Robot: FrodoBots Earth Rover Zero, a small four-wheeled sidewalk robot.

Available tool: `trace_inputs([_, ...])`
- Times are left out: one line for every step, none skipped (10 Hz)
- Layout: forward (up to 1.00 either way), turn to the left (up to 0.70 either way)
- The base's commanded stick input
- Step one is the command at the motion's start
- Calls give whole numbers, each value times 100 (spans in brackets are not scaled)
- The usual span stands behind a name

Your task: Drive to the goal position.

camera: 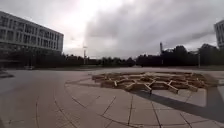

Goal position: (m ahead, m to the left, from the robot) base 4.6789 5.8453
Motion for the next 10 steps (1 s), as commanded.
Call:
trace_inputs([5, 0])
trace_inputs([5, 0])
trace_inputs([5, 0])
trace_inputs([5, 0])
trace_inputs([5, 0])
trace_inputs([5, 0])
trace_inputs([1, 0])
trace_inputs([-67, 0])
trace_inputs([-53, 0])
trace_inputs([-31, 0])
